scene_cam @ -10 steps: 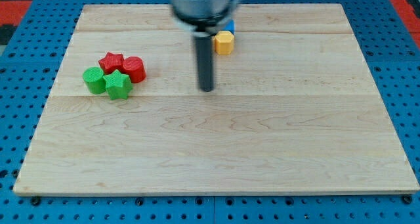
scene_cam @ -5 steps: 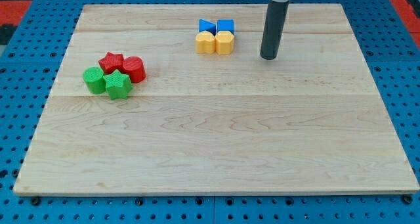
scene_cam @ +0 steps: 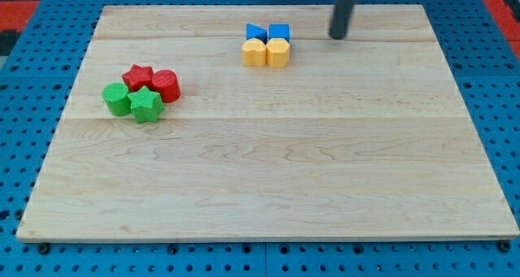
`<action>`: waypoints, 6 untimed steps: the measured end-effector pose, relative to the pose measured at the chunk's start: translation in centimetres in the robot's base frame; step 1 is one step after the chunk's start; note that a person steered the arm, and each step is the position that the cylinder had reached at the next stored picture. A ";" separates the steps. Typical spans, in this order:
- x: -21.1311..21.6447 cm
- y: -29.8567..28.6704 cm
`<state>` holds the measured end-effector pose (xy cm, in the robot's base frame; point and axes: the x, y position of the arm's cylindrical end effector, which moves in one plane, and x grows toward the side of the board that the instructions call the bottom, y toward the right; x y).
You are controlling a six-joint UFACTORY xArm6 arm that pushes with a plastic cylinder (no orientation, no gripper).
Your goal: Push the blue triangle towards the top of the red star
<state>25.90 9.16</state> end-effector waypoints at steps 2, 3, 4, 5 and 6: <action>1.8 -14.1; 4.4 -19.8; 6.1 -22.7; 5.6 -24.4; 2.7 -26.0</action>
